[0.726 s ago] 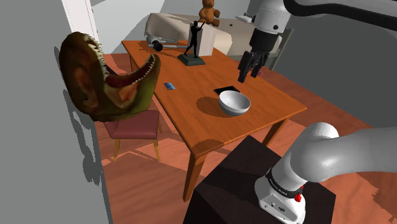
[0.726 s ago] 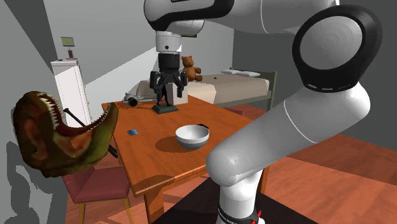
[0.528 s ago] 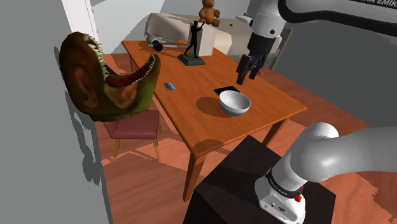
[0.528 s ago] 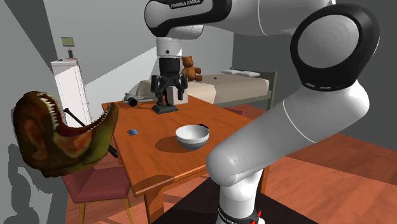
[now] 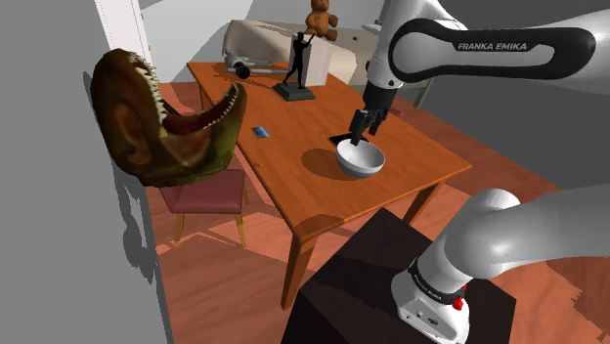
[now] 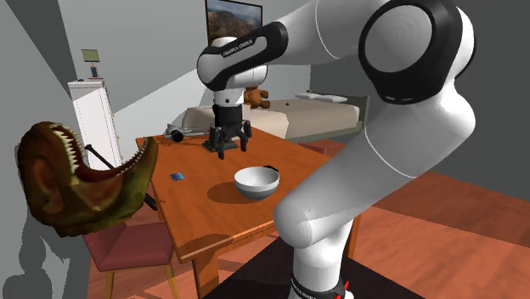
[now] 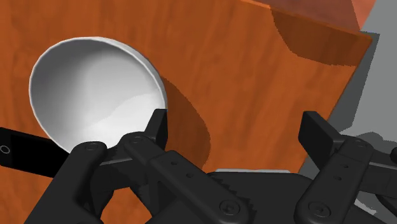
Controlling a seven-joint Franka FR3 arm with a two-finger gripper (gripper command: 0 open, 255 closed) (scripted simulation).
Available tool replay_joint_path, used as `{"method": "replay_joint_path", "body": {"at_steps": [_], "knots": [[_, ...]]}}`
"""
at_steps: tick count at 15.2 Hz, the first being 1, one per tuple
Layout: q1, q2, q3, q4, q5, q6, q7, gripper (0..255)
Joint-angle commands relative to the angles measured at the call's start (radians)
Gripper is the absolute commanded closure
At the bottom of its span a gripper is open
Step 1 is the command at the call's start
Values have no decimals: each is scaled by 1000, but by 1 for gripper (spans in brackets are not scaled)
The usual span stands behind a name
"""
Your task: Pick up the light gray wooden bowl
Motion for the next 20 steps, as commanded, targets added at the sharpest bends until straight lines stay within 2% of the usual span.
{"method": "replay_joint_path", "body": {"at_steps": [1, 11, 20], "knots": [[-11, 31, -12, -32, -25, 71, -16, 0], [-72, 313, -75, -70, -144, 423, -69, 0], [-76, 382, -80, -120, -157, 542, -53, 0]]}}
